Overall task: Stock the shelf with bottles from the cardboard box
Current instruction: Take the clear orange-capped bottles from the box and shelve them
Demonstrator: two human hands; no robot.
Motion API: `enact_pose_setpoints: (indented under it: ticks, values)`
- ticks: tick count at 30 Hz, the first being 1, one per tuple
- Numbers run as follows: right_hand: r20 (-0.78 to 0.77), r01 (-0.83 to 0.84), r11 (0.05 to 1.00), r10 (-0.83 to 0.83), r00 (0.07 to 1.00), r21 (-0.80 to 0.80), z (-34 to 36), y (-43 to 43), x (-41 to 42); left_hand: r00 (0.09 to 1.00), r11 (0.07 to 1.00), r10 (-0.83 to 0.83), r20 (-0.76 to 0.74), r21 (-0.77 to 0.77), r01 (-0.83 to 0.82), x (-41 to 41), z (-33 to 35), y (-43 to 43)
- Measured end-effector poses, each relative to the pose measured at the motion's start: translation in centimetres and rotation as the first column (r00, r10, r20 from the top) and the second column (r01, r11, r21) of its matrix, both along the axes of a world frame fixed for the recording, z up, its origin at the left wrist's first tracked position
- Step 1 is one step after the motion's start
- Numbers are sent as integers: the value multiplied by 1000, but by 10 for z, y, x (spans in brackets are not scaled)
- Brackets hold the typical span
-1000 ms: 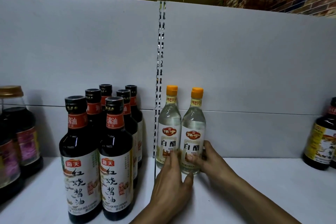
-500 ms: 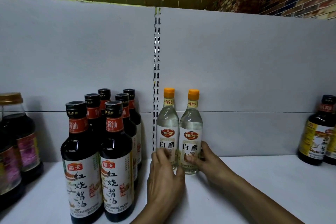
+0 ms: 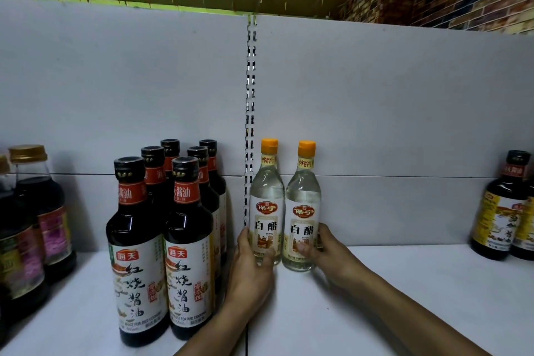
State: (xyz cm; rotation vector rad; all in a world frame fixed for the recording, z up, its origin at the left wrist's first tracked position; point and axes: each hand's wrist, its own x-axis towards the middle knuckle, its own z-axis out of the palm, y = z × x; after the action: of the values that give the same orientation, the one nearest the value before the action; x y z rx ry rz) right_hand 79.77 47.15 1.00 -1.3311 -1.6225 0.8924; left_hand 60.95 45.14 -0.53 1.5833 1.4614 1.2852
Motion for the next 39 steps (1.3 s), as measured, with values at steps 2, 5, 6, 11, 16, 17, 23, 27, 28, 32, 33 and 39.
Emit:
enact_pose_setpoints:
  ticks: [2, 5, 6, 11, 16, 17, 23, 27, 28, 32, 33, 39]
  values:
    - [-9, -22, 1000, 22, 1000, -7, -2, 3, 2, 1000, 1000, -6, 1, 3, 6, 0, 0, 0]
    - [-21, -52, 999, 52, 998, -9, 0, 6, 4, 1000, 1000, -5, 3, 16, 5, 0, -3, 1]
    - [-20, -66, 998, 65, 998, -5, 1, 7, 4, 1000, 1000, -4, 1, 20, 4, 0, -3, 1]
    - [37, -86, 996, 85, 996, 26, 2, 8, 7, 1000, 1000, -7, -14, 29, 7, 1, -3, 1]
    - [49, -92, 995, 90, 995, 49, 5, 9, 7, 1000, 999, -7, -18, 31, 8, 1, -3, 0]
    - [54, -87, 994, 83, 995, 67, 5, 9, 7, 1000, 1000, -6, -20, 30, 6, 2, -2, 0]
    - [48, -67, 995, 64, 997, 77, 1, 12, 6, 1000, 1000, -8, -23, 16, 8, 3, 0, -1]
    - [31, -54, 996, 52, 998, 72, -1, 11, 6, 1000, 1000, -4, -26, -4, 4, 2, 0, -2]
    - [30, -53, 996, 51, 998, 67, -1, 11, 6, 1000, 1000, 1, -30, -8, -1, 2, 1, -1]
    - [62, -68, 997, 65, 996, 45, -1, 8, 3, 999, 999, 15, -45, -35, -16, 2, 2, -2]
    - [66, -69, 997, 66, 996, 43, -2, 7, 3, 999, 999, 12, -45, -40, -14, 2, 2, -3]
    - [114, -29, 999, 26, 993, 25, 3, 0, -1, 999, 998, 5, -36, -58, -7, 0, 8, -7]
